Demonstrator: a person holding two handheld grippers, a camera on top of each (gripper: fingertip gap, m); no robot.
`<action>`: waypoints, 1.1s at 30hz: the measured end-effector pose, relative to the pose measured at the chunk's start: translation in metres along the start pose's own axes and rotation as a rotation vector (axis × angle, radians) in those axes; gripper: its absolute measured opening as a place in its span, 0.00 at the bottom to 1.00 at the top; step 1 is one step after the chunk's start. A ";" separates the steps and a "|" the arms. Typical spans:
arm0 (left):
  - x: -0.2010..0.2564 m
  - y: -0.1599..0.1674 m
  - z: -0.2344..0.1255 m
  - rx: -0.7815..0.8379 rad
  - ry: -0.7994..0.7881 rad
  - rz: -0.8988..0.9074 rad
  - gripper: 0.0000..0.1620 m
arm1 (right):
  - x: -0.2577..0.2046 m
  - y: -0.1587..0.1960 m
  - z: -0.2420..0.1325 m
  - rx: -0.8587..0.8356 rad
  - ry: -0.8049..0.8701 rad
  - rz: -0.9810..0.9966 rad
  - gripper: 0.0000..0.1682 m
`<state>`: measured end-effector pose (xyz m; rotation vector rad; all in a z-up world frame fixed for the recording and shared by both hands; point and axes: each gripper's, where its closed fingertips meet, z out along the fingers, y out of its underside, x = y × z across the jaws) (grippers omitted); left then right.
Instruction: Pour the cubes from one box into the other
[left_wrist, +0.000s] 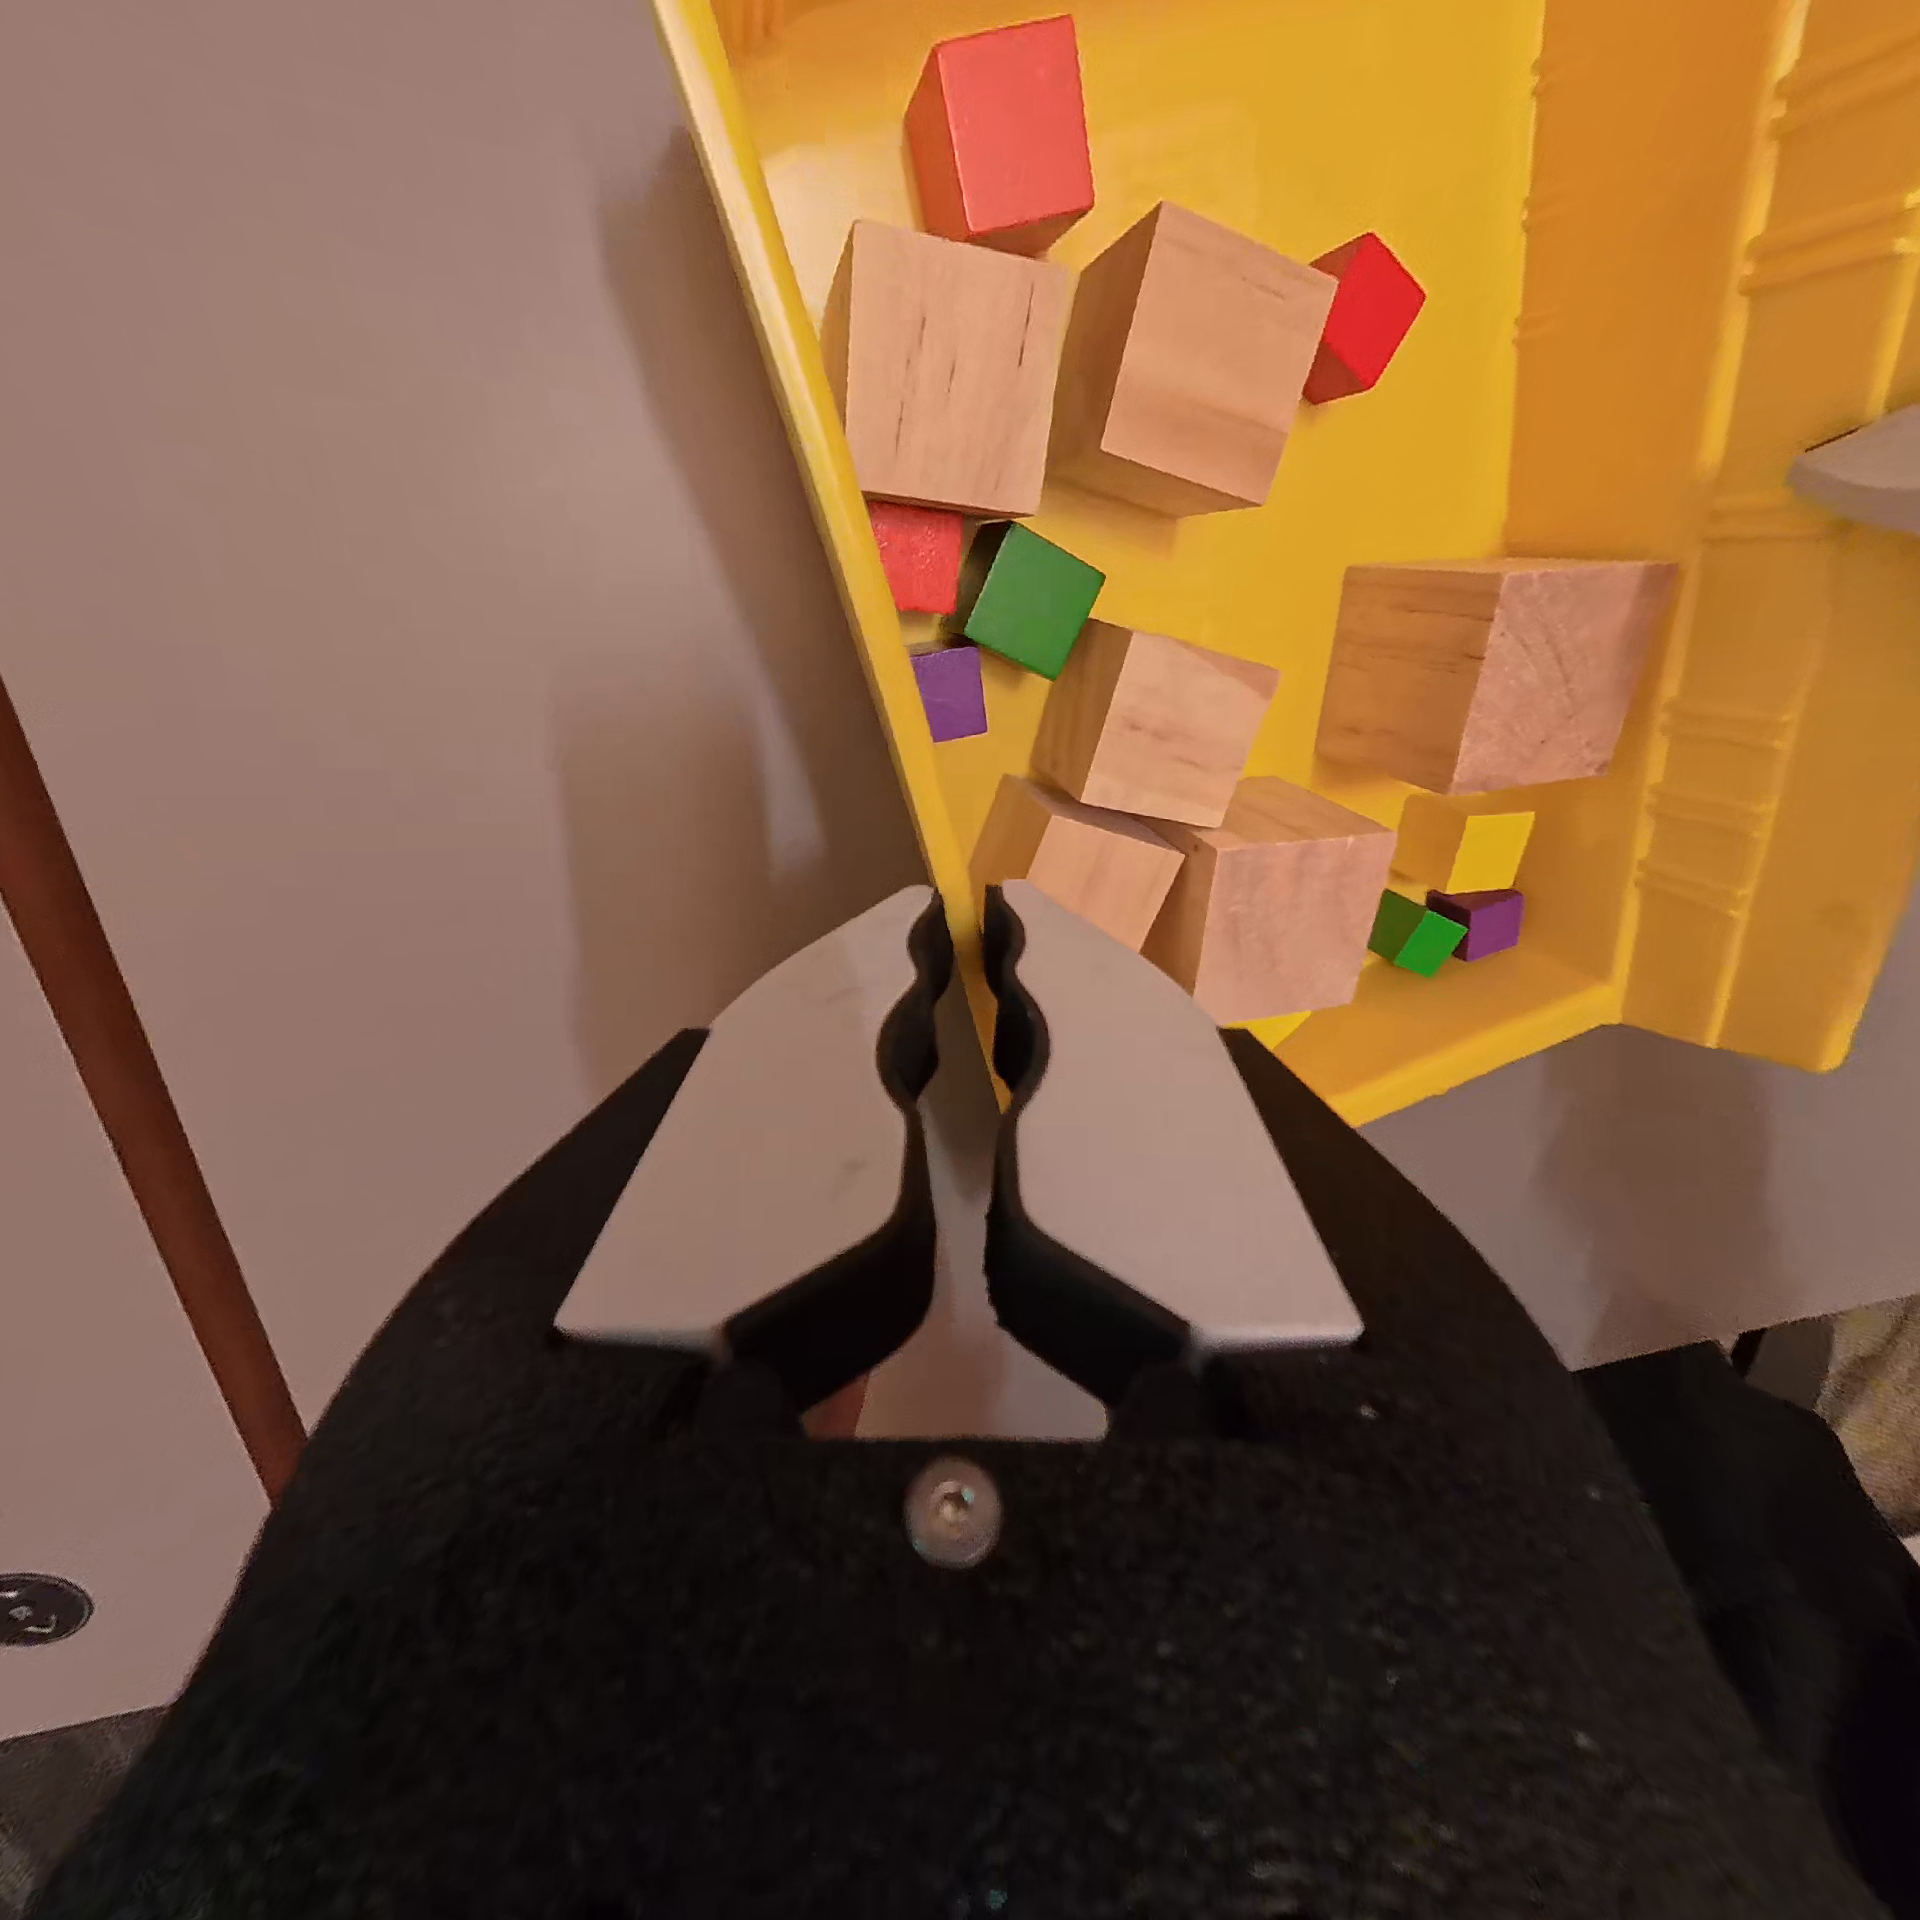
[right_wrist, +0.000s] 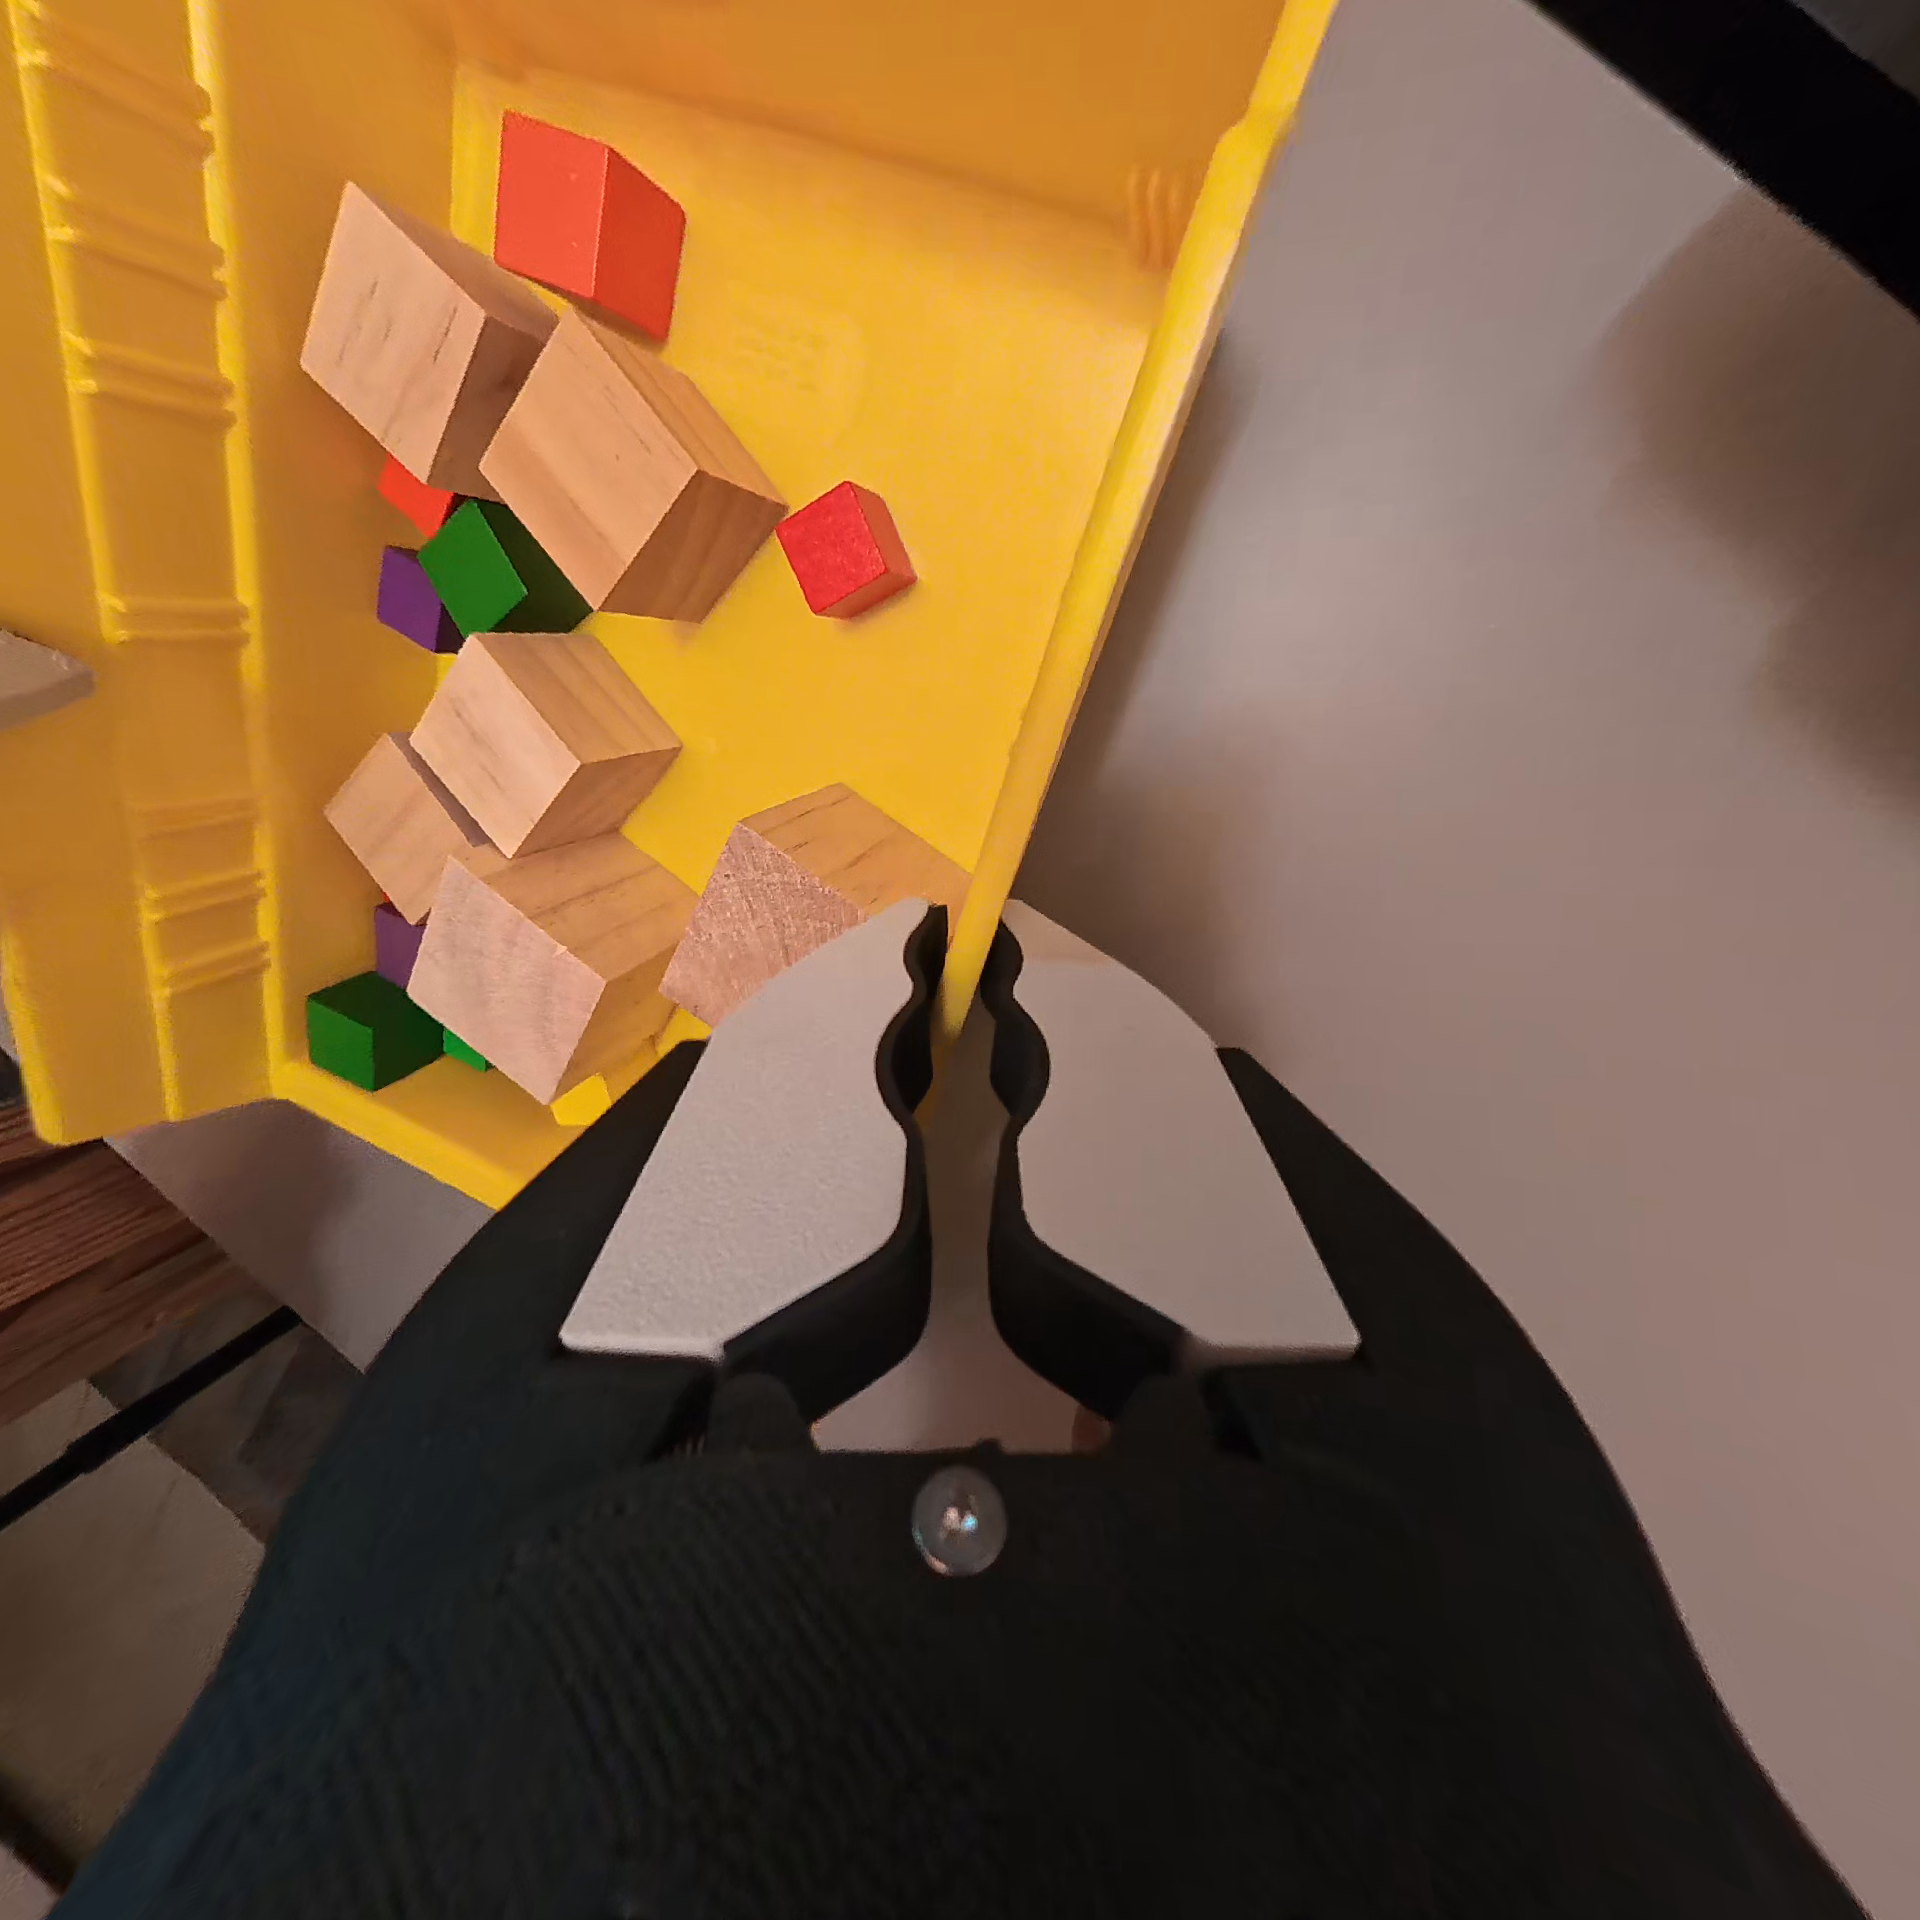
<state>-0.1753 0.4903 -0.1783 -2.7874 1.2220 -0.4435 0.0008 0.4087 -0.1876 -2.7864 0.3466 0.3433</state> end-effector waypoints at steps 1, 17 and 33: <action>0.006 -0.003 -0.003 0.010 -0.006 0.010 0.03 | 0.003 0.000 -0.007 0.005 0.009 -0.008 0.04; 0.183 -0.043 -0.053 0.122 -0.133 0.322 0.03 | 0.102 0.066 -0.151 0.163 0.064 0.062 0.05; 0.305 -0.031 -0.061 0.158 0.003 0.446 0.04 | 0.167 0.143 -0.240 0.225 0.117 0.121 0.05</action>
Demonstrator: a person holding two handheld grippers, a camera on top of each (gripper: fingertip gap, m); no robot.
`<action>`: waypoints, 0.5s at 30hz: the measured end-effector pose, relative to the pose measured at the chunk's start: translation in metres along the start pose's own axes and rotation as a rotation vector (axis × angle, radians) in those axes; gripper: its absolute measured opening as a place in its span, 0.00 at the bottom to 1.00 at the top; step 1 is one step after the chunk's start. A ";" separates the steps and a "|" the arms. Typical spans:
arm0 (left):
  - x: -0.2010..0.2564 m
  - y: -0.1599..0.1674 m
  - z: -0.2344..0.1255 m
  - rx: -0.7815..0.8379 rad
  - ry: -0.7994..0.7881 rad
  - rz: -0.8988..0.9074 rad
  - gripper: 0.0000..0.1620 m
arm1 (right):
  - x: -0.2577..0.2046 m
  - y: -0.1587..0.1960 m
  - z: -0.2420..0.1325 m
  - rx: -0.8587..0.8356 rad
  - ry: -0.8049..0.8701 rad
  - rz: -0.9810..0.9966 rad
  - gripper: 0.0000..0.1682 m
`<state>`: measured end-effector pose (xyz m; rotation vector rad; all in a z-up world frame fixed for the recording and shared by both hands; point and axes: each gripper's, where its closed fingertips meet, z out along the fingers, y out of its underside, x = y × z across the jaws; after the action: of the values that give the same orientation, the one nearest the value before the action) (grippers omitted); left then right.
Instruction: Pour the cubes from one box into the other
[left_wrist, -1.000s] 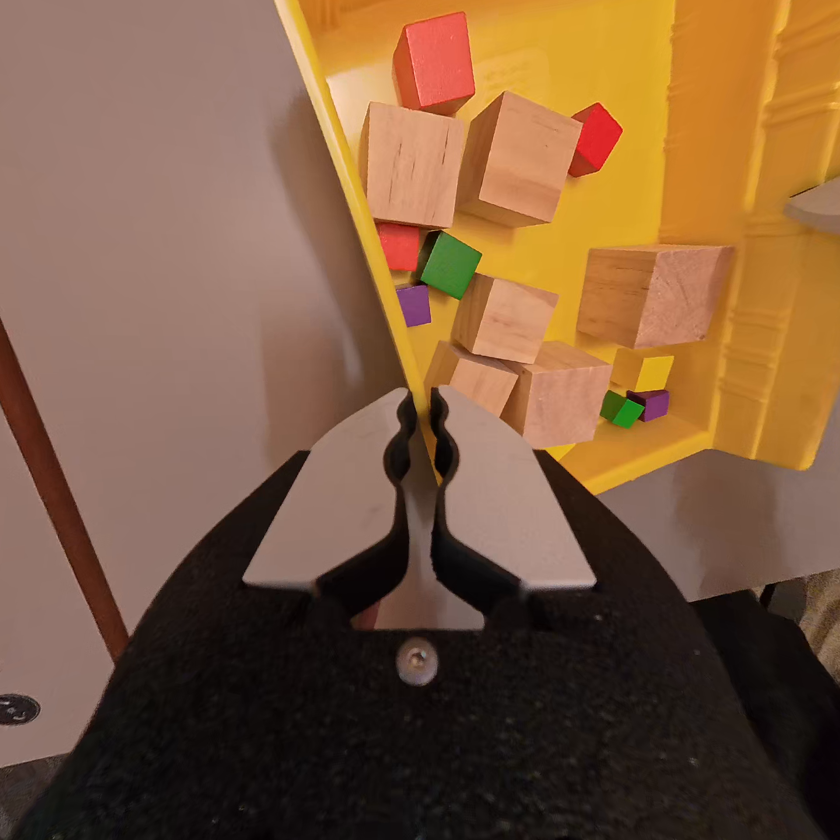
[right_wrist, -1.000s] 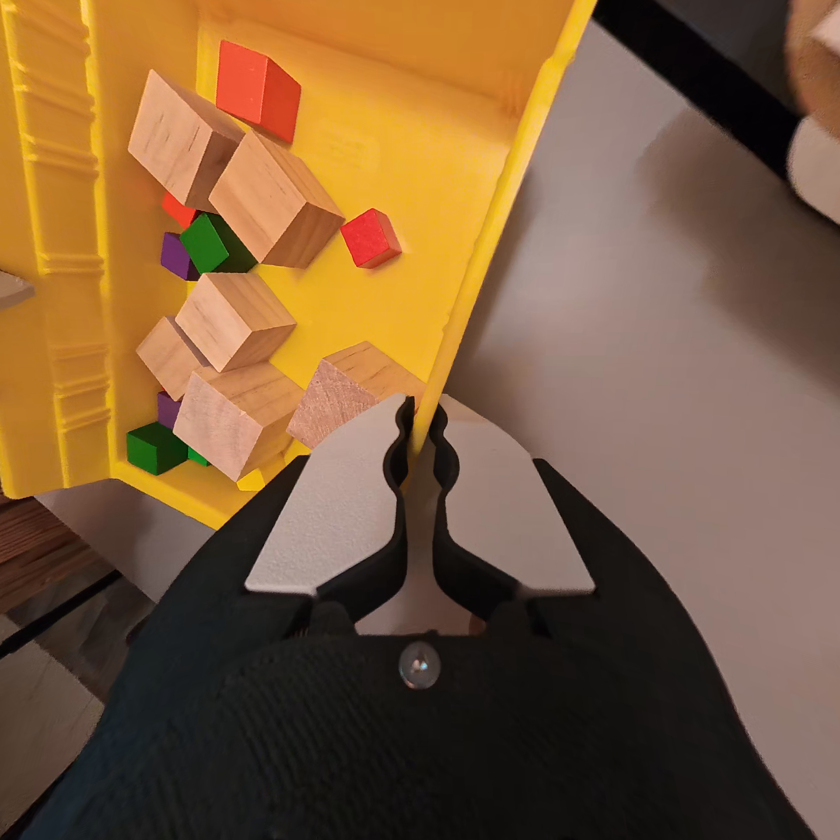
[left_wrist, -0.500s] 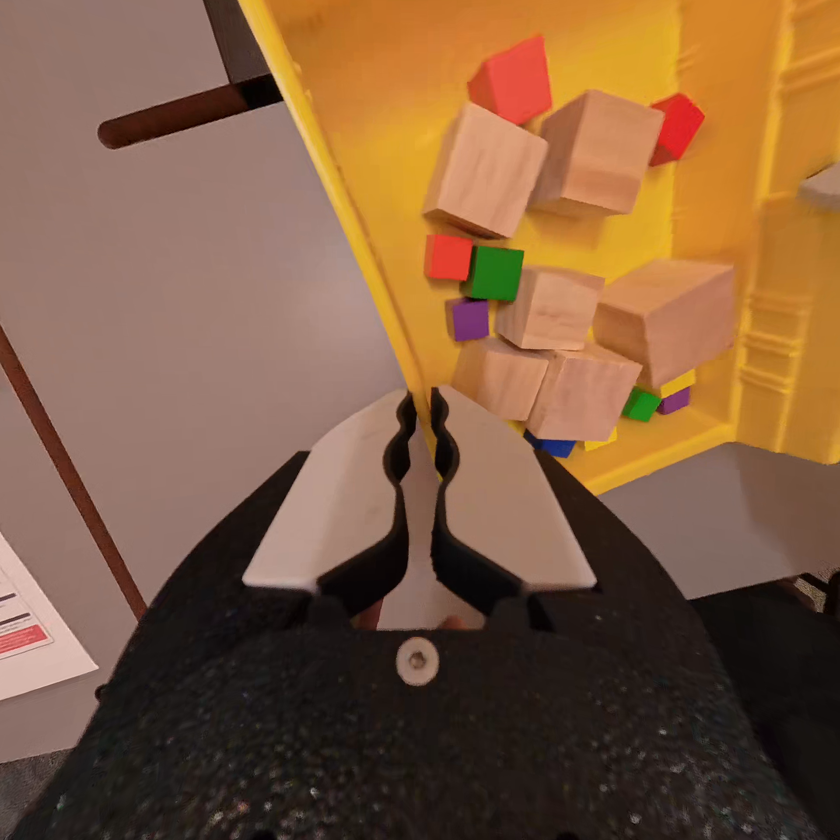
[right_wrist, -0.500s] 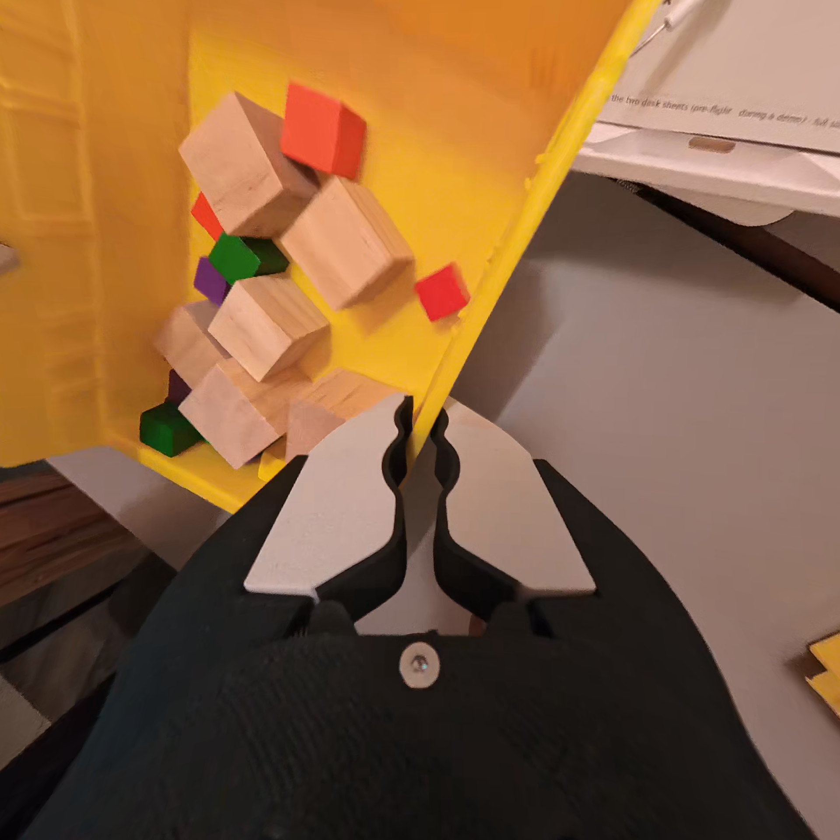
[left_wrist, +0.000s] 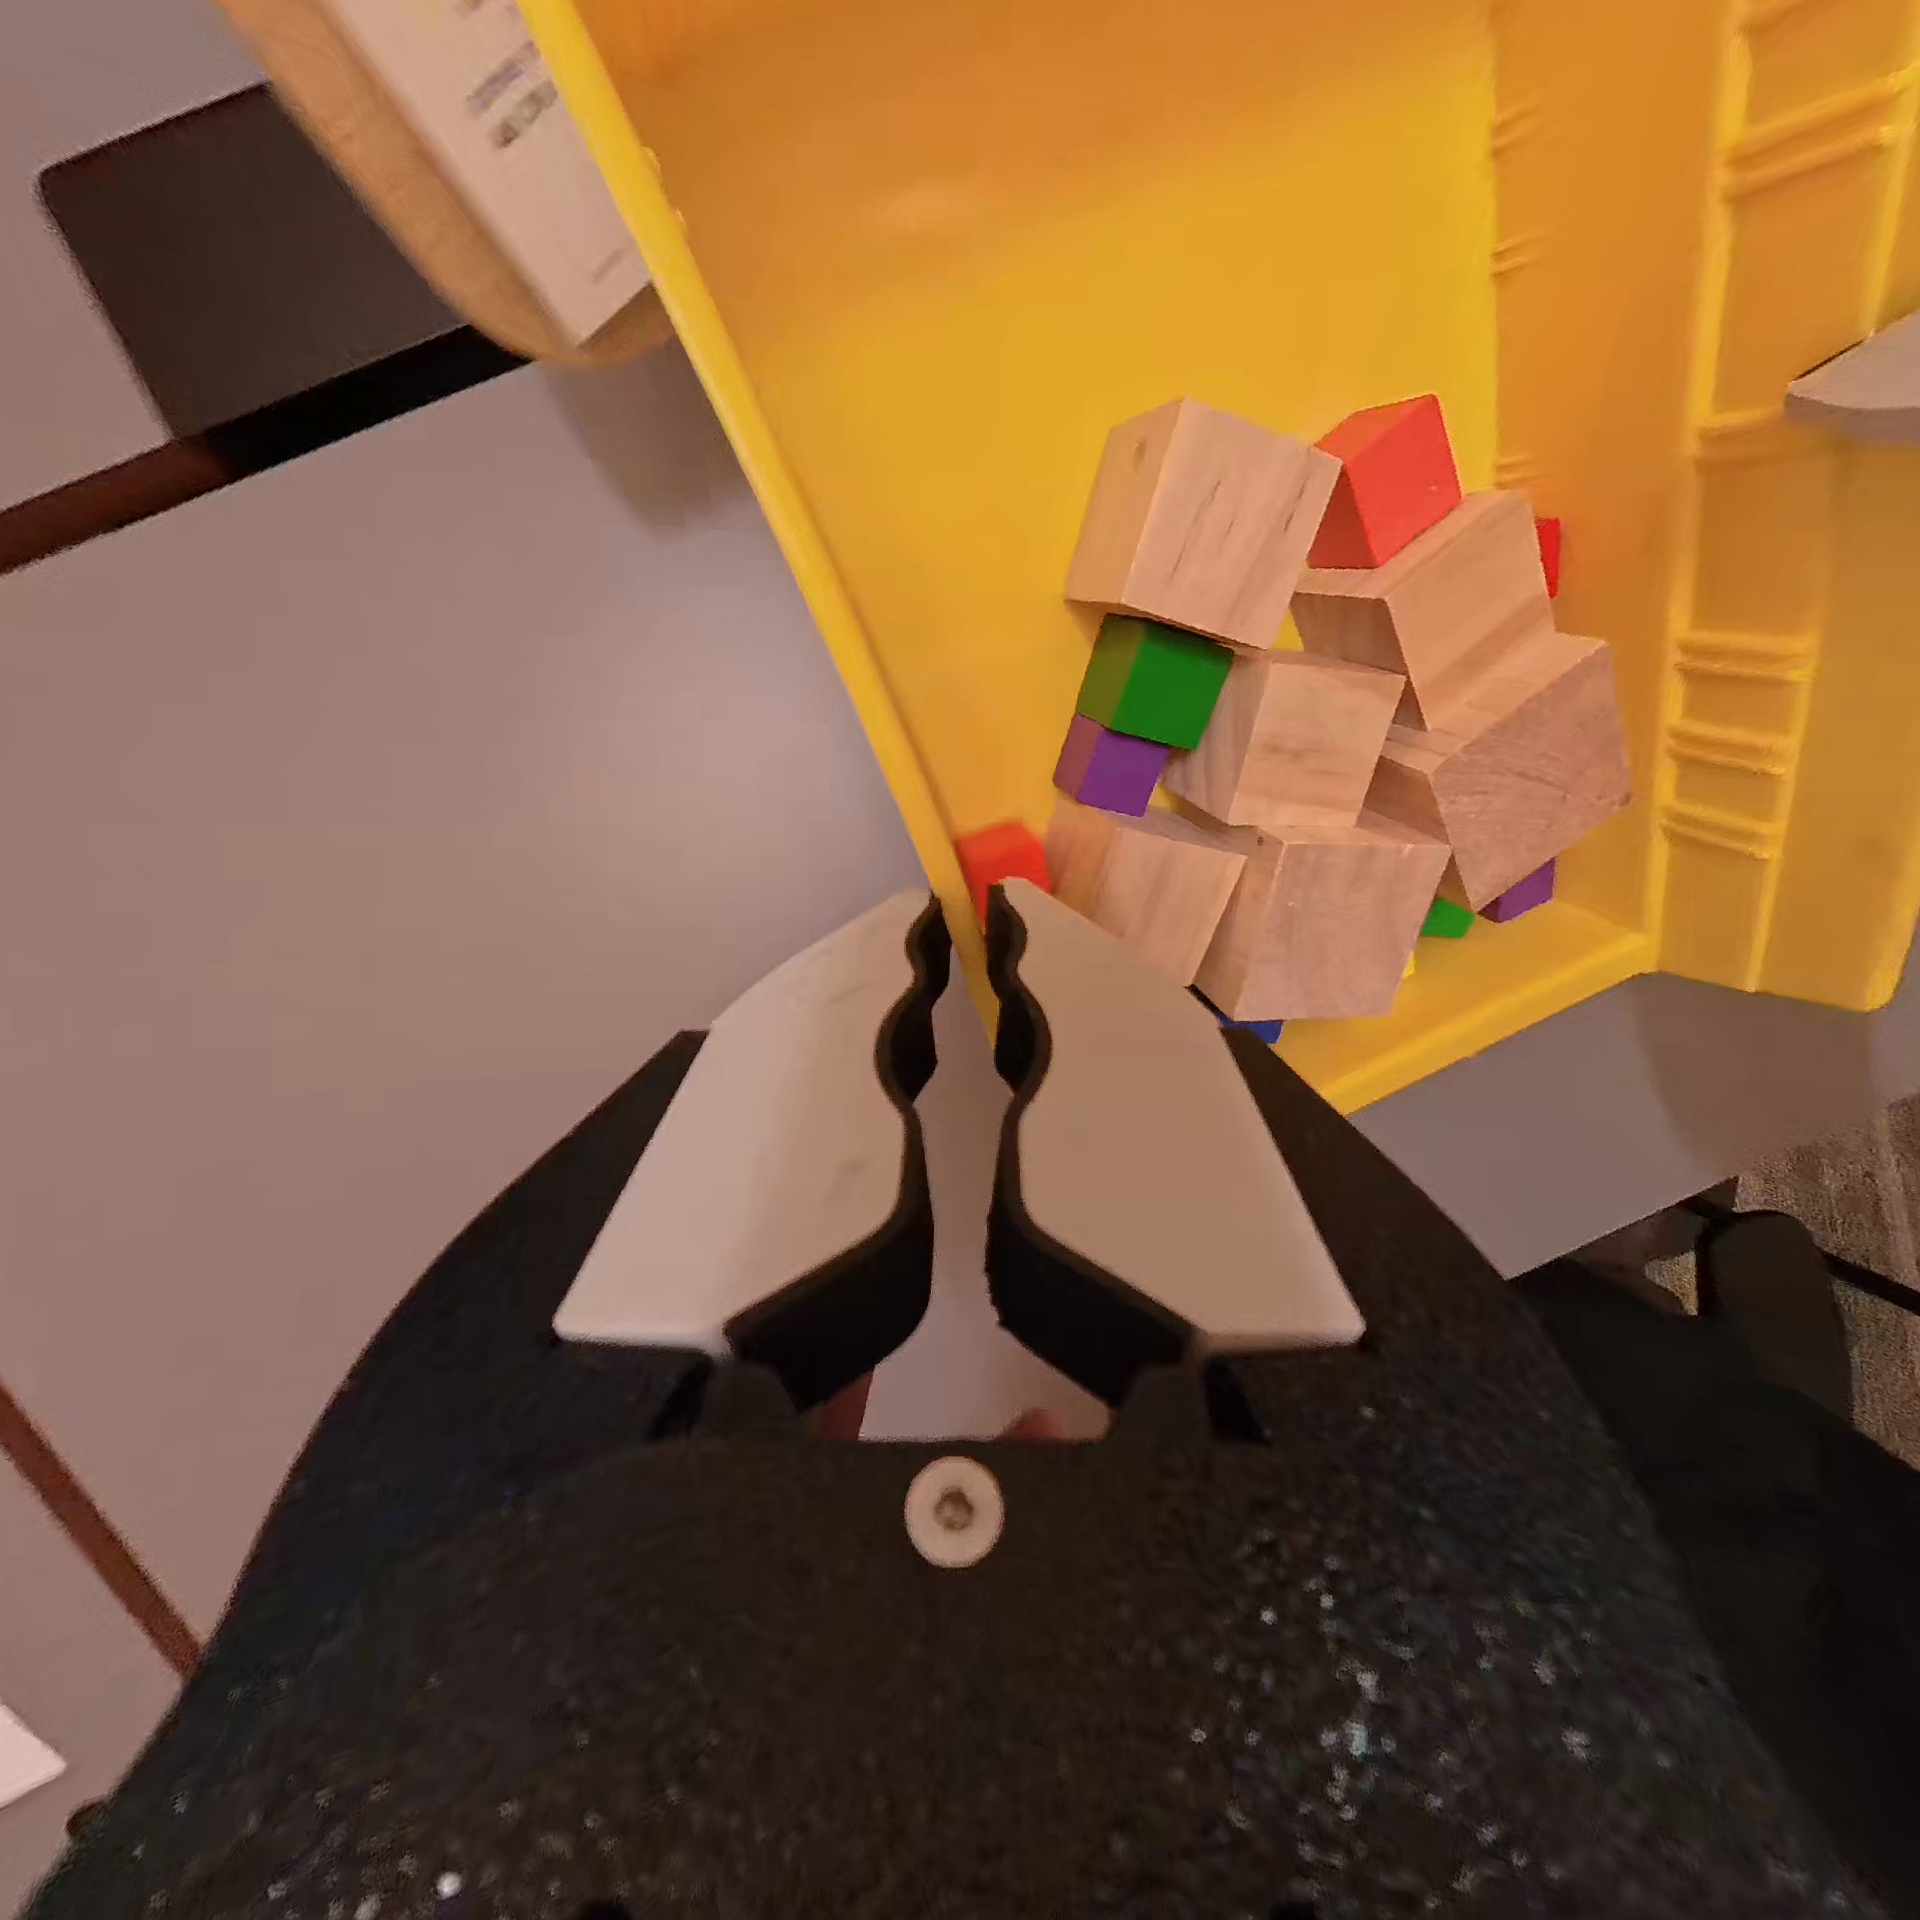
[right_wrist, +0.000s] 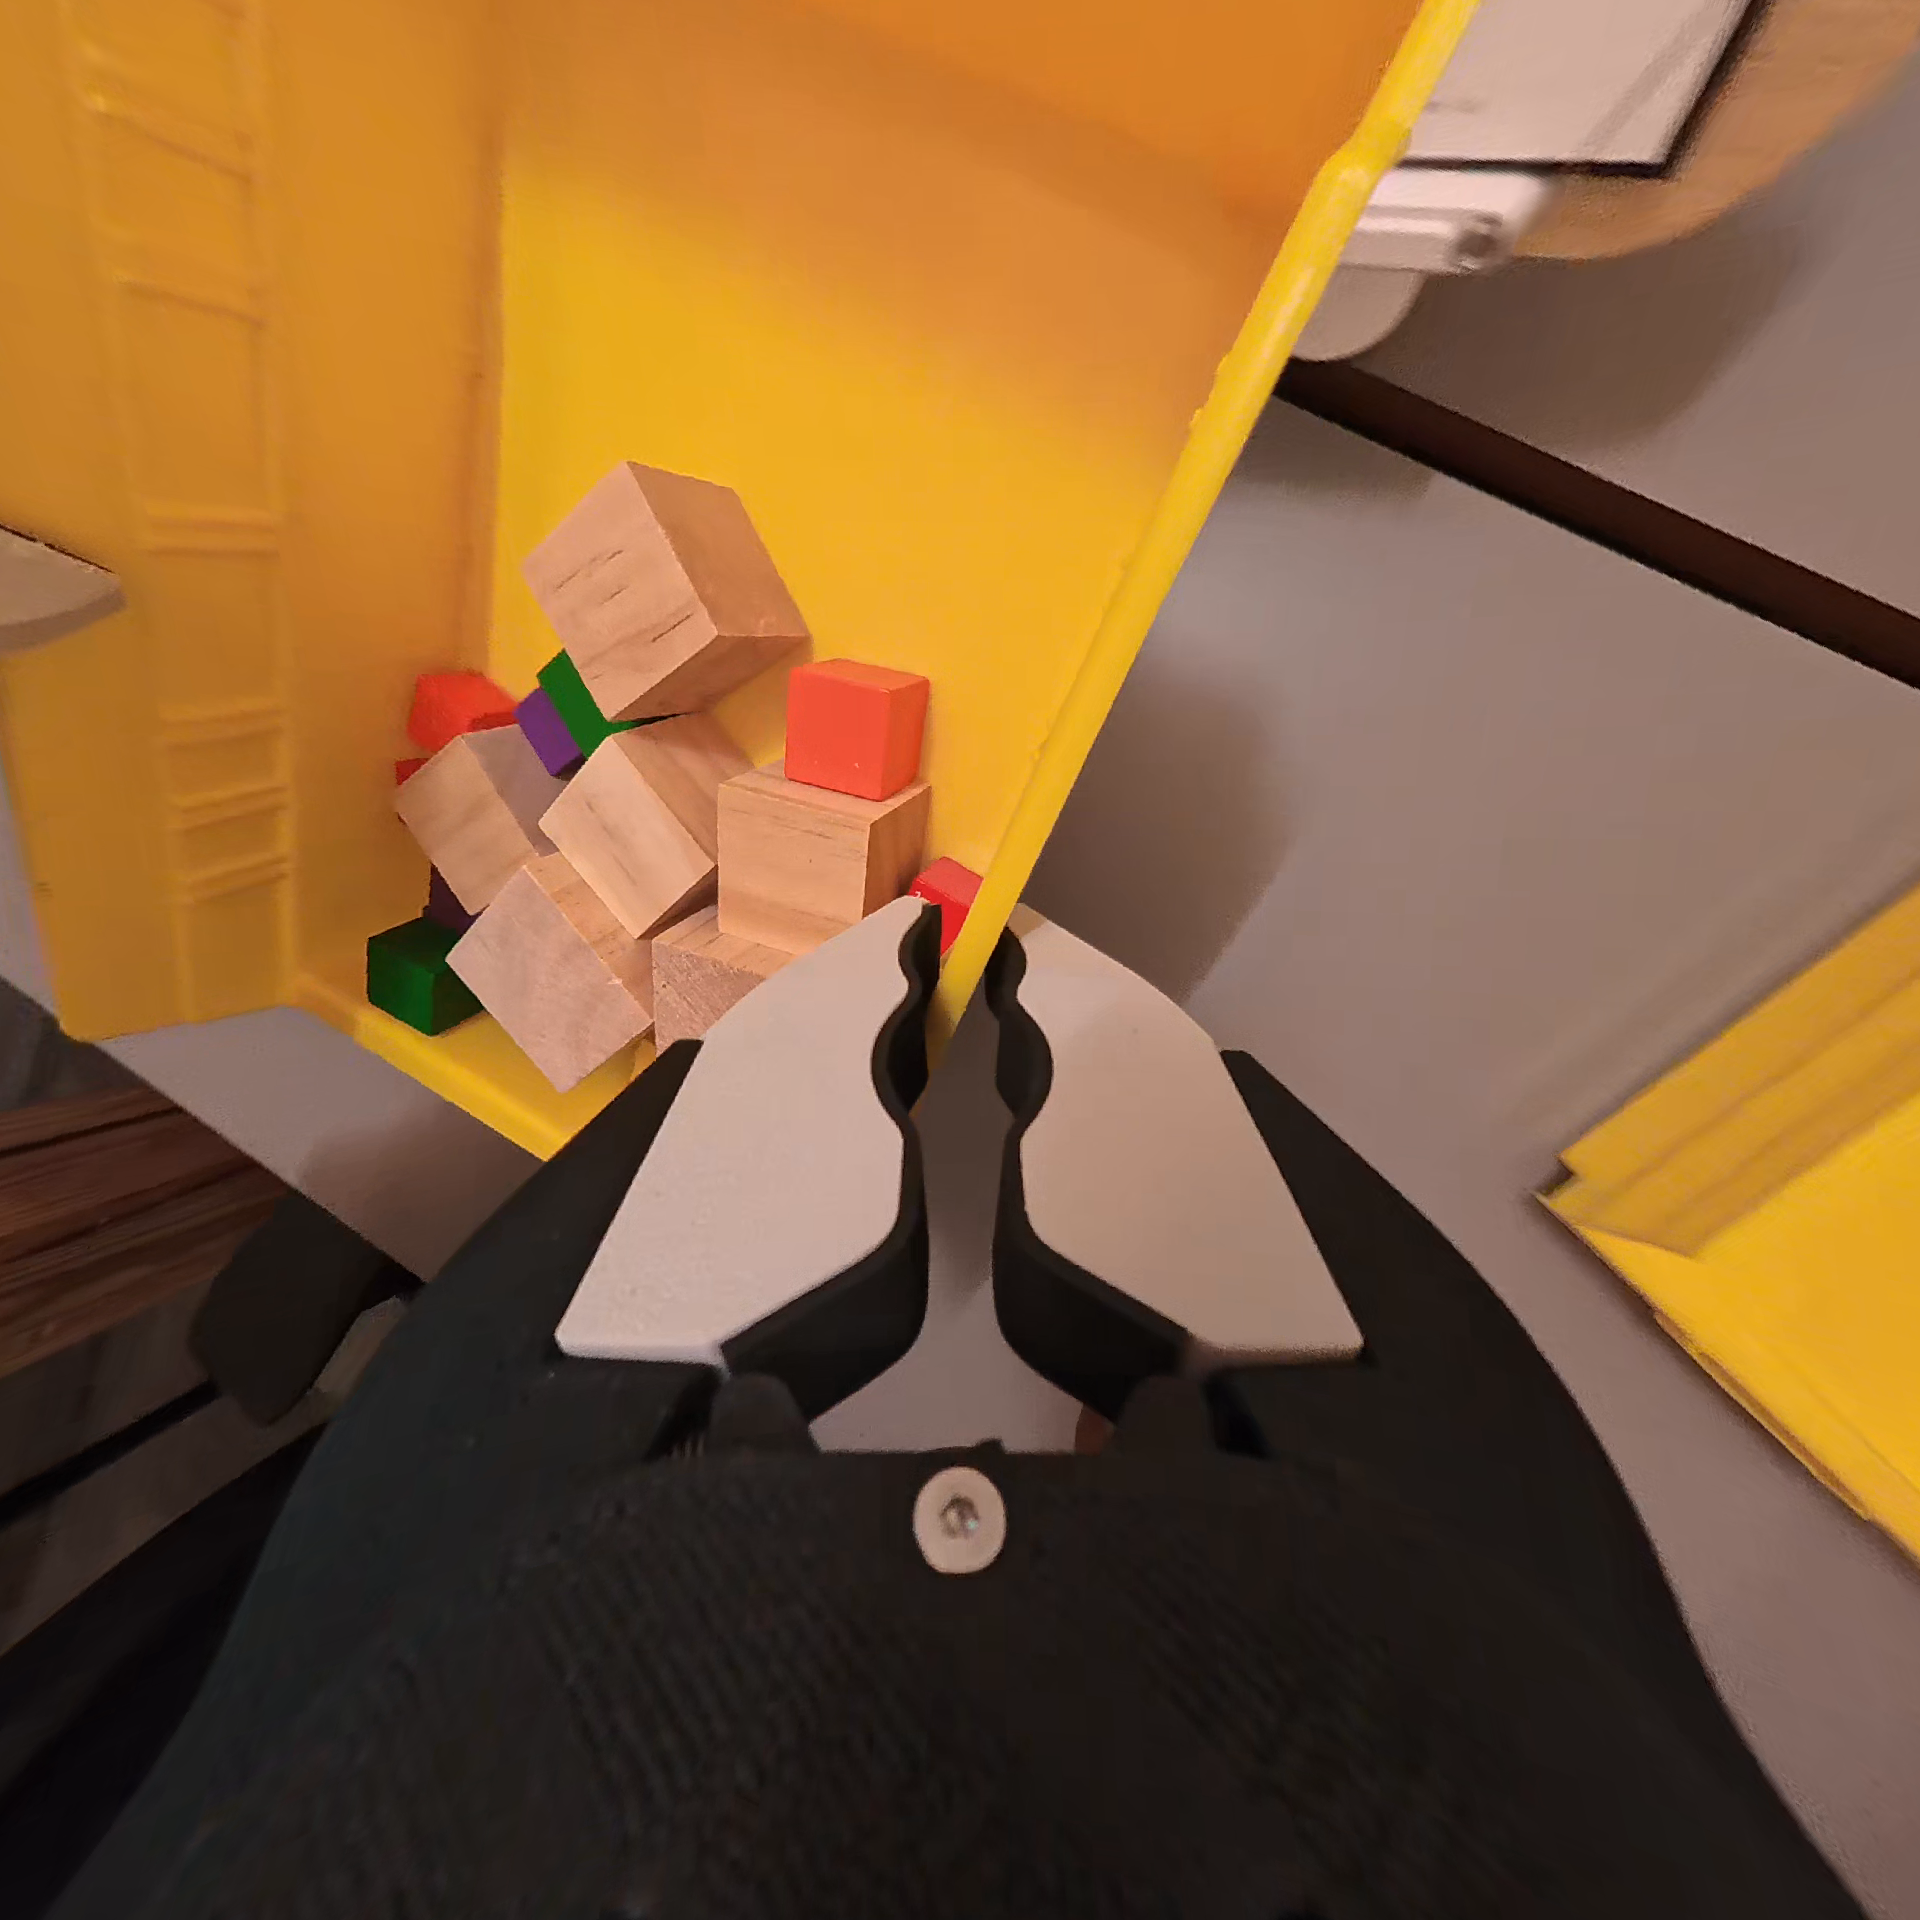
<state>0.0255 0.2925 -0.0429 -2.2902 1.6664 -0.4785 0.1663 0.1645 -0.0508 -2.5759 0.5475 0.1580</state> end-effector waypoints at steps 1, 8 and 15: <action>0.012 -0.007 0.006 0.007 0.013 0.017 0.04 | 0.013 0.005 -0.006 0.003 0.015 0.013 0.05; 0.117 -0.065 0.051 0.028 0.174 0.141 0.04 | 0.123 0.042 -0.064 0.031 0.157 0.130 0.05; 0.220 -0.134 0.086 0.049 0.269 0.263 0.04 | 0.232 0.072 -0.120 0.079 0.258 0.250 0.04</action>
<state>0.2398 0.1253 -0.0437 -2.0014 2.0207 -0.7823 0.3497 -0.0332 -0.0271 -2.4576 0.9523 -0.1128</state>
